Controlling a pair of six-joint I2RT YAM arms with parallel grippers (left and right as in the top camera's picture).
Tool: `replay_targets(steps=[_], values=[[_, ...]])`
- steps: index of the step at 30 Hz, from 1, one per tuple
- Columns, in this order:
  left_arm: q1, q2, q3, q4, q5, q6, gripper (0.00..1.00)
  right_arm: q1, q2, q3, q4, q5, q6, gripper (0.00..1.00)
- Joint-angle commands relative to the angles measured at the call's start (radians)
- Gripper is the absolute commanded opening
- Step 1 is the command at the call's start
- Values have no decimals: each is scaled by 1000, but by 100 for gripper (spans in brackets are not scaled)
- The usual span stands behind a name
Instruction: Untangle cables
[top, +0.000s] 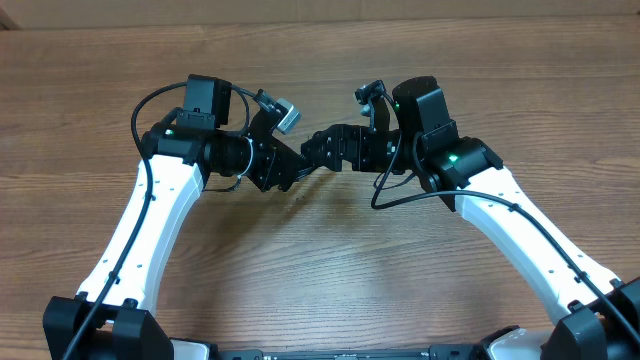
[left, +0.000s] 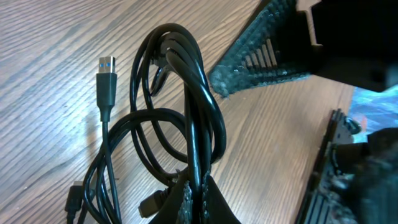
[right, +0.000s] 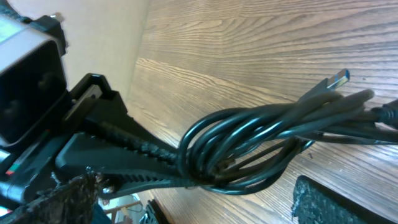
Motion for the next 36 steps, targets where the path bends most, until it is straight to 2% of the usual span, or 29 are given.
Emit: replay_targets(steps=[1,20,21,23,24,25,26,30,36], values=[[3,0,0,17,83,-10,4,0,-31,9,2,42,-4,100],[-42,0,0,42,95,-10,4,0,-31,9,18,86,3,100],[-43,0,0,45,93,-10,4,0,-31,9,18,87,3,96],[-43,0,0,49,93,-10,4,0,-31,9,17,90,4,70],[-43,0,0,51,94,-10,4,0,-31,9,17,90,4,49],[-43,0,0,51,94,-10,4,0,-31,9,17,90,4,34],[-43,0,0,51,94,-10,4,0,-30,9,17,91,4,27],[-43,0,0,51,104,-11,4,0,-30,9,9,121,6,15],[-44,0,0,52,98,-10,4,0,-29,9,8,127,8,4]])
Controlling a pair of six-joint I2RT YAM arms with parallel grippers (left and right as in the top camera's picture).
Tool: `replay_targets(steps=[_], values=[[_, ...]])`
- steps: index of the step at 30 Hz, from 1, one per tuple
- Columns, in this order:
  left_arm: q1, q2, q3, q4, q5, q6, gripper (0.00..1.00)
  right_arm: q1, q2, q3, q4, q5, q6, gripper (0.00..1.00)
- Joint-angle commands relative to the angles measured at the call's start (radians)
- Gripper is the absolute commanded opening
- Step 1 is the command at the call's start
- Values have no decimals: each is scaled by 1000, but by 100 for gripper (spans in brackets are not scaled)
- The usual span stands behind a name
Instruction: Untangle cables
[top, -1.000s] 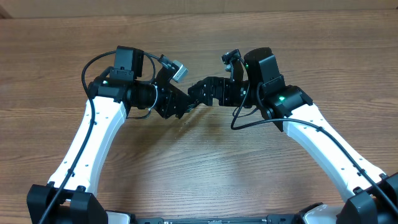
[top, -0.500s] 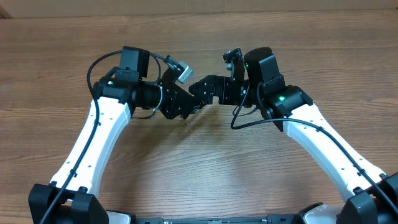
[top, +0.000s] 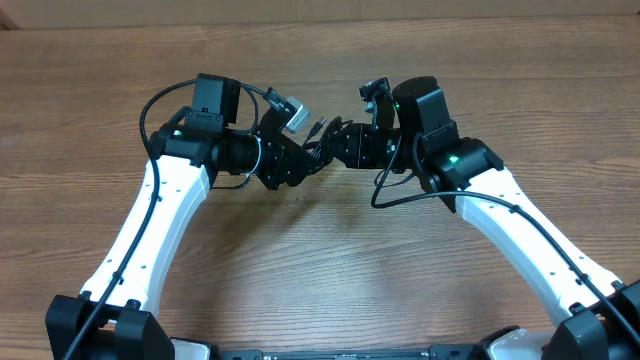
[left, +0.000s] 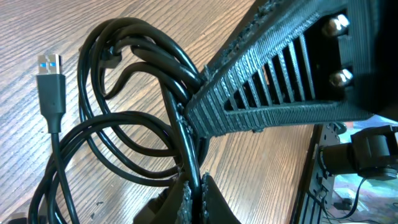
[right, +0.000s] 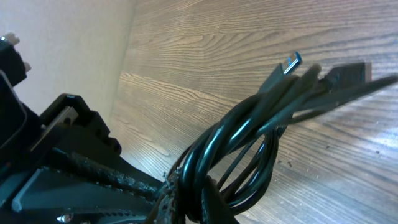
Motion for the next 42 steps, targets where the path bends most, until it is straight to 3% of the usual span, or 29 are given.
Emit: replay_targets(steps=[1,9,12,16,20,31,36,37,40,41,42], values=[[-6,0,0,3,43,-3,4,-3,-24,9,5,32,-6,4],[-4,0,0,8,14,-3,4,-3,-24,9,2,29,-6,4],[0,0,0,8,-108,-64,4,-3,-24,9,-16,29,-6,4],[18,0,0,7,-316,-229,4,-3,-24,9,-38,29,-6,4],[32,0,0,7,-426,-317,4,-3,-24,9,-45,22,-6,4],[35,0,0,6,-458,-320,4,-3,-25,9,-11,-103,-6,4],[34,0,0,6,-405,-306,4,-3,-25,9,-11,-98,-7,4],[34,0,0,6,-381,-291,4,-3,-25,9,-12,-91,-7,6],[34,0,0,6,-259,-202,4,-3,-25,9,-21,-55,-7,30],[34,0,0,4,-213,-166,4,-4,-25,9,-28,-40,-6,46],[34,0,0,2,-192,-146,4,-5,-25,9,-38,-22,-6,50]])
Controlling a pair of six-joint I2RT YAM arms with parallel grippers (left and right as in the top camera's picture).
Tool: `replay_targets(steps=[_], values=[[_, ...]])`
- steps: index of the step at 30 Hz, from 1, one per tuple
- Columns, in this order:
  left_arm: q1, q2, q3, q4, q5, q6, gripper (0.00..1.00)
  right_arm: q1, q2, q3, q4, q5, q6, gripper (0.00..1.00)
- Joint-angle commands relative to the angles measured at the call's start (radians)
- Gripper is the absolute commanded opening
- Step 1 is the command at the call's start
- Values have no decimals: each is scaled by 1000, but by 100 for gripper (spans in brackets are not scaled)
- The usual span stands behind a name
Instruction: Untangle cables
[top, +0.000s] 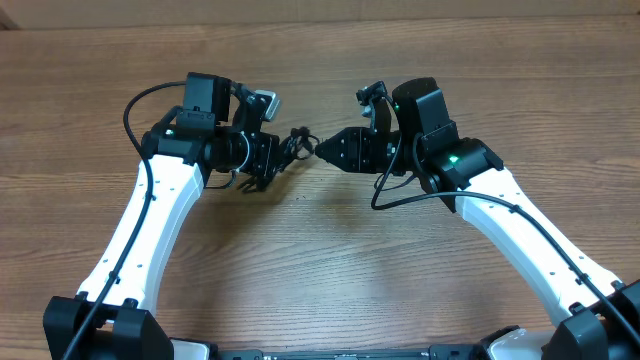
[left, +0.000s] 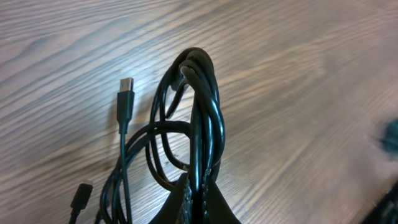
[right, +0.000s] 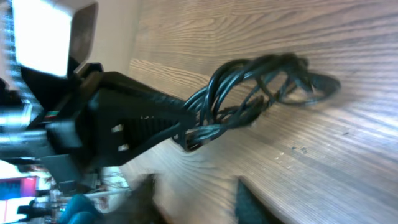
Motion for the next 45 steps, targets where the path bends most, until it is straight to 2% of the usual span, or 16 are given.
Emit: replay_targets(steps=[1,4,11,13,21,25,32,45], values=[[-2,0,0,-3,178,128,4,-8,-25,9,-20,64,-4,52],[-1,0,0,-16,243,183,4,-21,-25,9,-47,96,-4,55],[-1,0,0,-77,301,304,4,-77,-25,9,-63,95,20,55],[-1,0,0,-106,349,372,4,-92,-25,9,-63,83,23,55],[-1,0,0,-105,455,499,4,-100,-25,9,-64,-11,23,55],[-1,0,0,-72,455,499,4,-100,-25,9,-69,-30,48,55],[-1,0,0,-40,452,499,4,-100,-25,9,-70,-29,99,48],[-1,0,0,-8,449,474,4,-100,-25,9,-90,-28,101,48]])
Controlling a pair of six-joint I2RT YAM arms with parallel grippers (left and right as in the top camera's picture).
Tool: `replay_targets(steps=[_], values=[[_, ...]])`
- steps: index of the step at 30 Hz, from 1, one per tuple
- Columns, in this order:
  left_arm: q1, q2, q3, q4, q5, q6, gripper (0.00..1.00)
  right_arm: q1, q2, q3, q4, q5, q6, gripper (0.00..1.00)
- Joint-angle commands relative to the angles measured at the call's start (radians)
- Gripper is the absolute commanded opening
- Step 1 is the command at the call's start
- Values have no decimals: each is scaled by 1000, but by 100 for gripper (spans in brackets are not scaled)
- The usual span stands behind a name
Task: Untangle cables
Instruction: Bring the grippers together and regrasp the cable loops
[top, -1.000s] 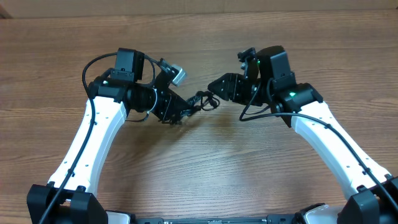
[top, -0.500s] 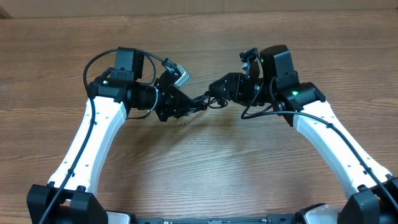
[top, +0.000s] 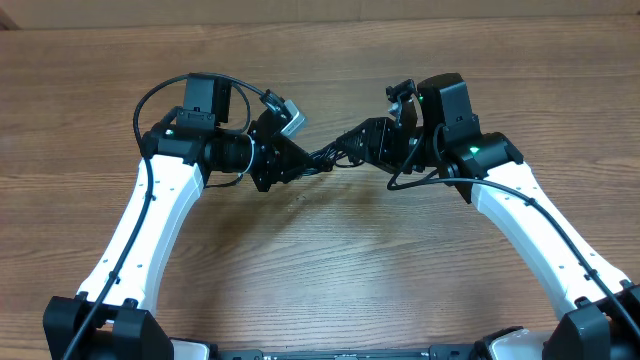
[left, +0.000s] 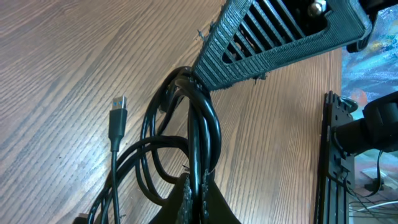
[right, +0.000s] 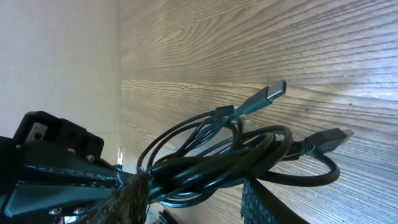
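A bundle of black cables (top: 325, 157) hangs between my two grippers just above the wooden table (top: 320, 270). My left gripper (left: 196, 186) is shut on strands of the bundle (left: 186, 124), whose loops stand up in front of it. A USB plug (left: 117, 118) lies to the left of the loops. My right gripper (right: 194, 183) is open, its fingers either side of the bundle (right: 230, 155). One of the right gripper's fingers (left: 280, 31) touches the top of the loop. Two plugs, one of them a USB plug (right: 273, 90), stick out past the right gripper.
Bare wooden table (left: 56, 56) lies all around the bundle. The left arm's white link (top: 150, 230) and the right arm's white link (top: 530, 240) run back to the near edge. A pale wall or floor edge (right: 56, 56) shows beyond the table.
The two grippers stood apart, with the bundle in the left one alone. Now they are close together and the open right gripper straddles the bundle. The left gripper has kept its hold.
At first my left gripper held the bundle with the open right gripper beside it. Then the right fingers were closed on the loops. After that the right gripper was clear of the bundle. Now it is open around the bundle again.
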Motion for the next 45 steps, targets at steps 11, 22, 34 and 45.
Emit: replay_targets(steps=[11,22,34,45], values=[[-1,0,0,21,-42,-93,4,0,-25,9,4,-14,2,52],[0,0,0,153,-236,-474,4,0,-26,9,16,-13,188,60],[-7,0,0,375,-6,-557,4,13,-25,9,10,-33,546,59],[-50,0,0,391,10,-540,4,14,-25,9,127,-39,681,56]])
